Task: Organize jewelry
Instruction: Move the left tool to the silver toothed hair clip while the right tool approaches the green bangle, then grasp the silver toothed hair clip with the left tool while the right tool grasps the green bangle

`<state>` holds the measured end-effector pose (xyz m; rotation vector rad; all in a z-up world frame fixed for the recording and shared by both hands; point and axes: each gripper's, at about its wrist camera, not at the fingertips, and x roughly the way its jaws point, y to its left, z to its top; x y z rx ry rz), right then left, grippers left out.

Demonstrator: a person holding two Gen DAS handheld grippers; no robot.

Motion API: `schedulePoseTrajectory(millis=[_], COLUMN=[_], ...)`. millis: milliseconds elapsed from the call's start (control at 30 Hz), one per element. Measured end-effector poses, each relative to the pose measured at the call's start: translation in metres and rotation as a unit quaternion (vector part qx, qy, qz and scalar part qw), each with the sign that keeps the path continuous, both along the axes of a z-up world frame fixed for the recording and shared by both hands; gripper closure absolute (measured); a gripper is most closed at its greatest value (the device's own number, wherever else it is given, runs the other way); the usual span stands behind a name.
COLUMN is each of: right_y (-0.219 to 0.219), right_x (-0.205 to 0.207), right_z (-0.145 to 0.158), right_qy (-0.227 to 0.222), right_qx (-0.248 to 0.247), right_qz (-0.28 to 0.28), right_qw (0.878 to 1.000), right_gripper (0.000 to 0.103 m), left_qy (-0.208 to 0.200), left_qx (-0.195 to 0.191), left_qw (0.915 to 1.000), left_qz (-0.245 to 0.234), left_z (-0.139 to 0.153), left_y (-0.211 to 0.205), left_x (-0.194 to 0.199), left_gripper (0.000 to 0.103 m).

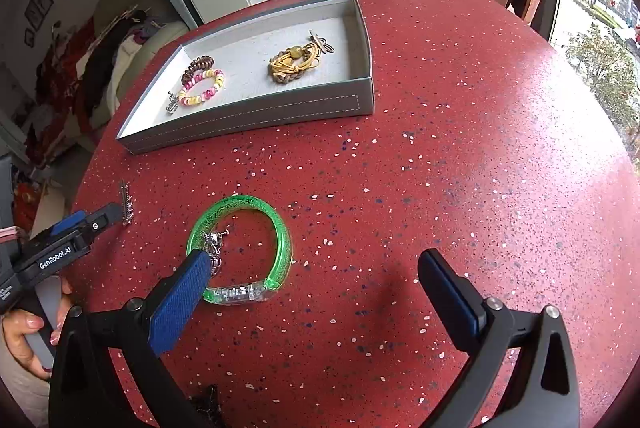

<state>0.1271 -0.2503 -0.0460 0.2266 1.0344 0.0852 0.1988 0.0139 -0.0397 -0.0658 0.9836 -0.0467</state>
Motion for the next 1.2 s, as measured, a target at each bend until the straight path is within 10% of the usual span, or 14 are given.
schedulePoseTrajectory(millis=[433,767,1200], right_y=[0.017,0.034,0.042], right_x=[0.011,0.016,0.013], right_z=[-0.005,-0.011,-0.008], right_qy=[0.009,0.012,0.007], right_qx=[-0.039,-0.09,-0.122], right_qz=[0.02,0.041,0.064], right_qw=[0.999,0.995,0.99], right_gripper=[0.001,0.024,0.052], left_qy=[0.017,0.009,-0.007], left_qx=[0.006,0.023,0.031], left_qw=[0.9998,0.9997,0.9983], left_qz=[0.004,-0.004,-0.049], left_z=[-0.012,-0.013,-0.005], left_y=[-0.008,-0.013,-0.028], left_x=[0.009,0.015,0.009], left_gripper=[0.0,0.001,0.042])
